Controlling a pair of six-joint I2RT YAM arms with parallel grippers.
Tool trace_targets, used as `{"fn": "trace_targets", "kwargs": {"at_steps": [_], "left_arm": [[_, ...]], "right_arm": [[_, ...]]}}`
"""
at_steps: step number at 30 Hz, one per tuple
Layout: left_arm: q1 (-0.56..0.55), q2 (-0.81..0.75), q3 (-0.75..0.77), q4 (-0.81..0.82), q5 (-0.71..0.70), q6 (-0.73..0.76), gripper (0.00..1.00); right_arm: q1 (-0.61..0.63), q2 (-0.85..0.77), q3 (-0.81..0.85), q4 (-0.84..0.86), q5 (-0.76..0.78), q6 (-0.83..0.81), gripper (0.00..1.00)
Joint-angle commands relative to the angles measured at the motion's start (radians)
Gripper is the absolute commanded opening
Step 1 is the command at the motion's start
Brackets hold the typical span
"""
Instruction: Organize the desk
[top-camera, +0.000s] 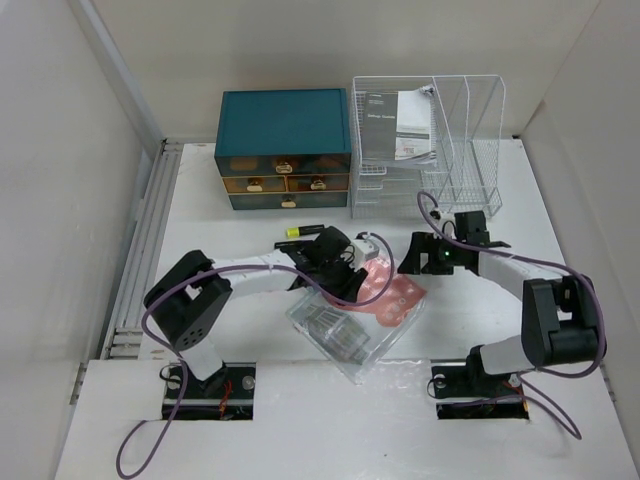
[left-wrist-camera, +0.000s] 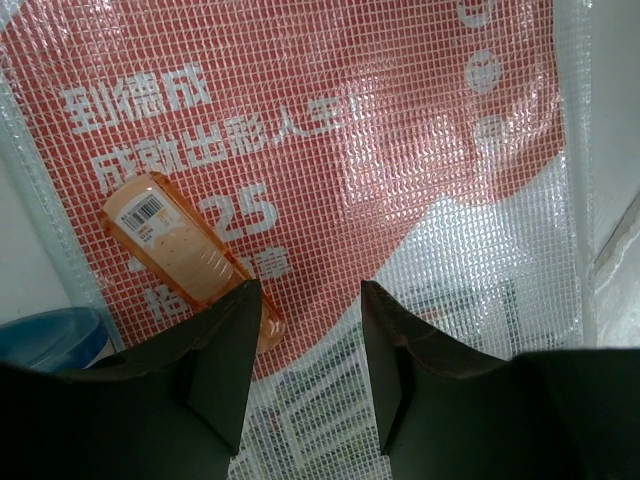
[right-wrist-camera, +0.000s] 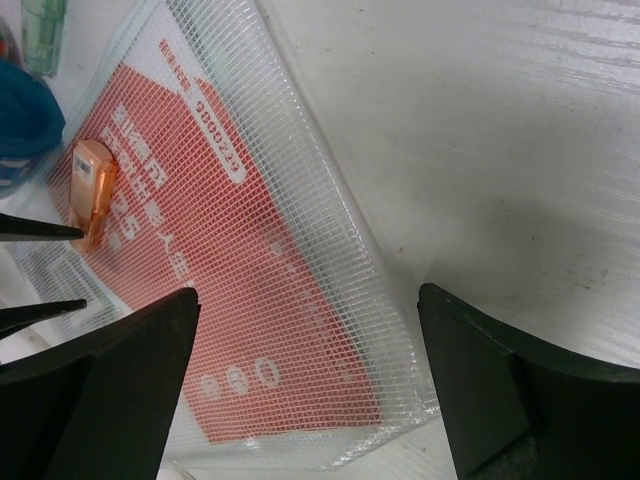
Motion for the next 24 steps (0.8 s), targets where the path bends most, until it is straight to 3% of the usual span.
{"fn": "trace_targets", "kwargs": {"at_steps": [1,24], "left_arm": [[-0.005,0.015,0.036,-0.03,-0.009,0.015,0.42],[-0.005,0.19,0.084,-0.058,0.098,-0.004,0.35]], "right_arm": [[-0.004,0.037,0.025,-0.068,-0.017,0.007,0.95],[0.118,0.057,0.044,-0.112,-0.097,-0.013,0.87]]}}
